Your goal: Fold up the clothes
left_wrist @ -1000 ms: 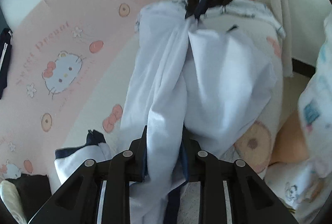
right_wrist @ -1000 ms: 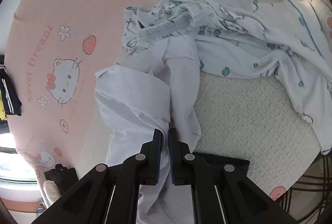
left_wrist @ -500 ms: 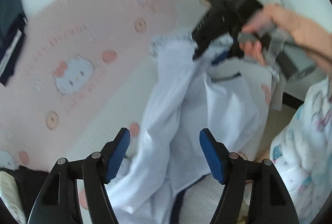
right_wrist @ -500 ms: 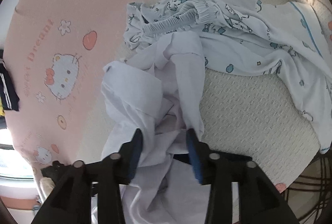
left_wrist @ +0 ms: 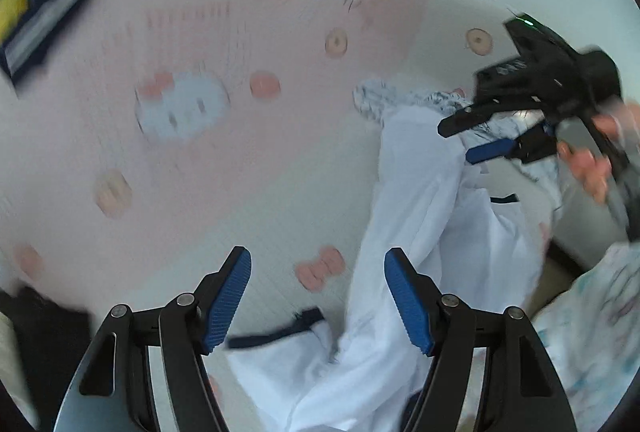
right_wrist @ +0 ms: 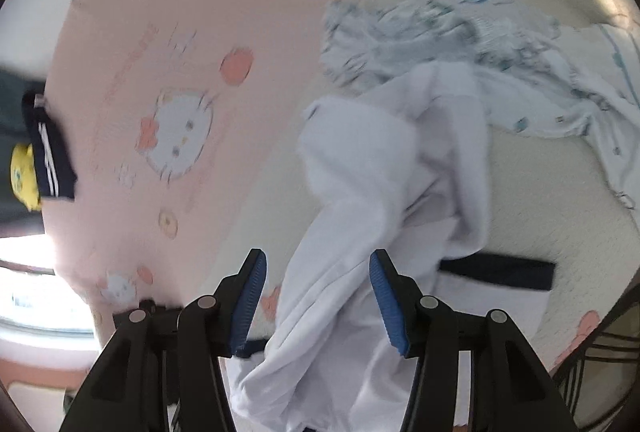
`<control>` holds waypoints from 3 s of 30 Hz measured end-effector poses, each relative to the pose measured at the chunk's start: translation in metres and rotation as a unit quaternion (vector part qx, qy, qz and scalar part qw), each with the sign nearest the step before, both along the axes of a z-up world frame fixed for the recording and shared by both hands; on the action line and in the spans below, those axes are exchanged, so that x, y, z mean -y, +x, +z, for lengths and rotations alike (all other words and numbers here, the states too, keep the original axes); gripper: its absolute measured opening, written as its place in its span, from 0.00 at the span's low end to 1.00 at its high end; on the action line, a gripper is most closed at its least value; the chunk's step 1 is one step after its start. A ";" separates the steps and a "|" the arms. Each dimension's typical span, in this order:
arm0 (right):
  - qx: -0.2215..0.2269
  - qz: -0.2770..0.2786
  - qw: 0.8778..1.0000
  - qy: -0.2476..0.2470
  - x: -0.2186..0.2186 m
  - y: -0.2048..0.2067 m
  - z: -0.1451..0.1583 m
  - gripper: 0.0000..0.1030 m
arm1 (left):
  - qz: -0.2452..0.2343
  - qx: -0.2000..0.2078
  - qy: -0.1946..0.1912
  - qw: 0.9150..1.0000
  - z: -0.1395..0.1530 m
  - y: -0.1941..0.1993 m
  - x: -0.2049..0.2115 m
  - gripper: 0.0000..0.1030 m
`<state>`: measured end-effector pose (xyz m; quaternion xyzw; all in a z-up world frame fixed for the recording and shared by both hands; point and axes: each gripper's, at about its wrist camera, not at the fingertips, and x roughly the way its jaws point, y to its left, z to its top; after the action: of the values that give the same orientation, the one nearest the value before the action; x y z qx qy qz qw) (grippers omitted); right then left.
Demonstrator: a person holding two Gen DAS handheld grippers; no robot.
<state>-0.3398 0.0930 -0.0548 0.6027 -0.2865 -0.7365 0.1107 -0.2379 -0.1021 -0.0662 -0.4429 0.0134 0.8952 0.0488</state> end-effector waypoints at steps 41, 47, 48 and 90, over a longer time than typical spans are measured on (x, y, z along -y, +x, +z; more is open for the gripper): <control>0.034 0.074 0.996 0.027 0.055 0.045 -0.025 0.41 | -0.031 0.087 0.169 0.981 -0.063 -0.007 -0.007 0.09; 0.103 0.080 0.986 -0.101 0.074 0.051 -0.045 0.47 | -0.056 0.060 0.190 0.978 -0.043 -0.008 -0.013 0.09; 0.117 0.080 0.985 -0.102 0.079 0.052 -0.051 0.47 | -0.058 0.063 0.183 0.979 -0.045 -0.009 -0.015 0.09; 0.140 0.045 0.989 0.031 0.123 0.068 -0.083 0.51 | -0.160 0.111 0.207 0.959 -0.086 -0.028 0.027 0.23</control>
<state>-0.2717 -0.0298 -0.1373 0.7151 -0.2487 -0.6480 0.0832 -0.2663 -0.1295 -0.1519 -0.5115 -0.1073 0.8043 0.2829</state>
